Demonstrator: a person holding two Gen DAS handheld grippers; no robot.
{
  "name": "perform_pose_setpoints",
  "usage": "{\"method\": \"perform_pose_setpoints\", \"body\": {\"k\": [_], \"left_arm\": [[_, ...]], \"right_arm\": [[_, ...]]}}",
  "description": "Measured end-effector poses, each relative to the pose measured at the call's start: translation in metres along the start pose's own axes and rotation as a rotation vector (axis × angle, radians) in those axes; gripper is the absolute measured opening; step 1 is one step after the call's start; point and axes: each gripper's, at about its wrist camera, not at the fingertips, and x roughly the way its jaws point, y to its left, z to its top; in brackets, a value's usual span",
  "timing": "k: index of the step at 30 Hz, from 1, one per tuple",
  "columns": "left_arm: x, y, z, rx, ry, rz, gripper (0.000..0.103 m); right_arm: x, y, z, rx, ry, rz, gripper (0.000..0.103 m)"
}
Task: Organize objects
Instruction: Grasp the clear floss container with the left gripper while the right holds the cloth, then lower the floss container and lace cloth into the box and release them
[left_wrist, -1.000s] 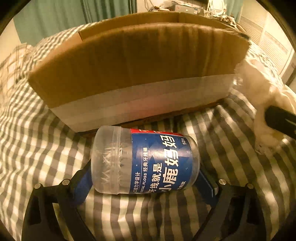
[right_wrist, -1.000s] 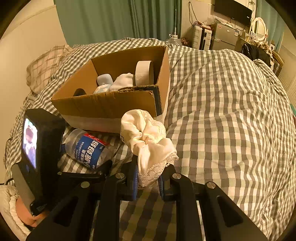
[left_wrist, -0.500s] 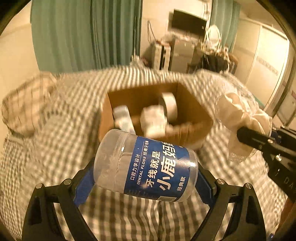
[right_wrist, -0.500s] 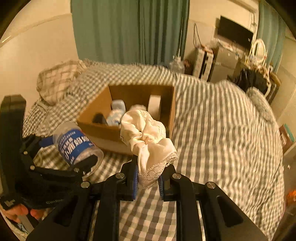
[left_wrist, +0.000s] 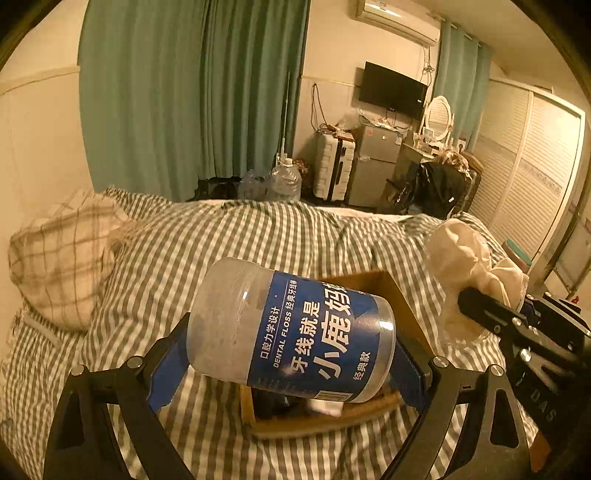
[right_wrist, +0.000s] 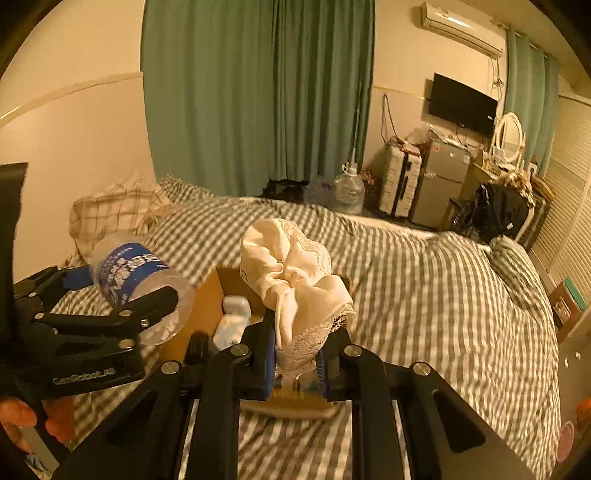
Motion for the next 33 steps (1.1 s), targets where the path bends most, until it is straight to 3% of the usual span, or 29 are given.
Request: {"method": "perform_pose_setpoints", "body": {"k": [4, 6, 10, 19, 22, 23, 24, 28, 33], "left_arm": [[0.024, 0.001, 0.011, 0.009, -0.006, 0.003, 0.095], [0.038, 0.004, 0.01, 0.007, 0.001, 0.007, 0.095], [0.063, 0.006, -0.001, 0.022, 0.021, 0.007, 0.095], [0.103, 0.005, -0.026, 0.04, 0.087, -0.01, 0.095], [0.105, 0.01, -0.026, 0.007, 0.114, -0.009, 0.096], [0.105, 0.012, -0.027, -0.004, 0.119, -0.005, 0.096], [0.103, 0.013, -0.026, -0.009, 0.121, -0.001, 0.096], [0.084, 0.013, -0.022, -0.005, 0.085, 0.01, 0.1], [0.038, 0.011, -0.005, 0.018, 0.002, 0.017, 0.103]], "right_arm": [[0.032, -0.003, 0.016, -0.01, -0.012, 0.041, 0.016], [0.05, -0.008, 0.017, -0.004, 0.022, 0.032, 0.016], [0.087, -0.01, 0.004, -0.033, 0.096, 0.008, 0.016], [0.125, -0.029, -0.02, 0.052, 0.14, 0.098, 0.017], [0.123, -0.034, -0.022, 0.078, 0.139, 0.114, 0.035], [0.119, -0.035, -0.022, 0.085, 0.129, 0.098, 0.054], [0.115, -0.037, -0.022, 0.088, 0.117, 0.08, 0.066], [0.097, -0.039, -0.017, 0.088, 0.102, 0.057, 0.067], [0.054, -0.042, -0.005, 0.091, 0.051, 0.027, 0.082]]}}
